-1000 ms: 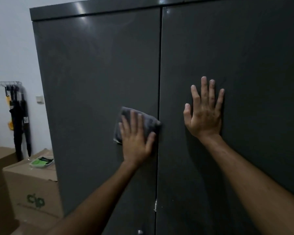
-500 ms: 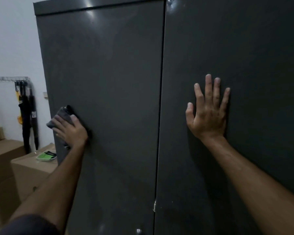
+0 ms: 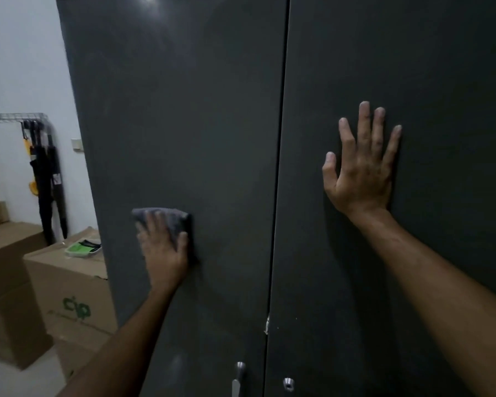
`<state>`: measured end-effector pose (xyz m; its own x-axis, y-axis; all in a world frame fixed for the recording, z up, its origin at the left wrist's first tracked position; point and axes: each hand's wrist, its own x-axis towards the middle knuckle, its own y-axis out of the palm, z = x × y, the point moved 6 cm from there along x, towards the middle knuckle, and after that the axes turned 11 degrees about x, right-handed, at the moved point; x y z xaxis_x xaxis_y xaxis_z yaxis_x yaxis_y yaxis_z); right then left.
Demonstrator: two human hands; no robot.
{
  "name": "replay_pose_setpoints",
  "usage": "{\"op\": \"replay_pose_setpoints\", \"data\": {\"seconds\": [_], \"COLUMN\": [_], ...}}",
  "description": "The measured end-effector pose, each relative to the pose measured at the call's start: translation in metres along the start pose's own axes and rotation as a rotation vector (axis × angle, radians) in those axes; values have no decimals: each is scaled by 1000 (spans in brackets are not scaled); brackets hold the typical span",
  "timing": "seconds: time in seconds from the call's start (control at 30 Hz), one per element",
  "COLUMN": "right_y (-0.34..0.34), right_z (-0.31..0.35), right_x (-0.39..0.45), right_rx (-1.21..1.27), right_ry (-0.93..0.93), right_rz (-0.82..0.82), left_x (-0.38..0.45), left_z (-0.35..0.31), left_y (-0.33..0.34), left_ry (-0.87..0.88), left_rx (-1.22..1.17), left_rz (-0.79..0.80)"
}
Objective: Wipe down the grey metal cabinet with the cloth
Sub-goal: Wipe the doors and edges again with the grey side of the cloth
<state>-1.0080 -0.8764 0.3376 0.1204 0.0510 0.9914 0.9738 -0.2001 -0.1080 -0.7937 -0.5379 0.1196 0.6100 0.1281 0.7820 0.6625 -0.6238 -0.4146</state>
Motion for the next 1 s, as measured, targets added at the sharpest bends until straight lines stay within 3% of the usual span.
{"op": "replay_pose_setpoints", "data": {"seconds": [0.1, 0.17, 0.23, 0.4, 0.5, 0.6, 0.67, 0.77, 0.9, 1.0], "right_y": [1, 0, -2, -3, -5, -6, -6, -6, -6, -7], "right_z": [1, 2, 3, 4, 3, 3, 5, 7, 5, 6], "right_x": [0, 0, 0, 1, 2, 1, 1, 2, 2, 1], "right_rx": [-10, -9, -18, -10, -10, -10, -14, -33, 1, 18], "right_ry": [-4, 2, 8, -2, -2, -11, -14, -2, -17, -27], "right_rz": [9, 0, -9, -5, 2, -3, 1, 4, -1, 9], "left_x": [-7, -37, -95, -244, -230, -192, -183, -203, -264, -258], "left_z": [14, -10, -51, -175, -152, -77, -38, -67, -158, -125], "left_y": [7, 20, 39, 74, 81, 74, 69, 70, 84, 91], "left_ry": [-597, -829, -943, -768, -910, -1183, -1301, -1288, -1091, -1089], "left_rx": [-226, -314, -385, -434, -438, -438, -496, -508, -584, -595], "left_rz": [-56, -44, 45, 354, 341, 146, 96, 190, 426, 514]}}
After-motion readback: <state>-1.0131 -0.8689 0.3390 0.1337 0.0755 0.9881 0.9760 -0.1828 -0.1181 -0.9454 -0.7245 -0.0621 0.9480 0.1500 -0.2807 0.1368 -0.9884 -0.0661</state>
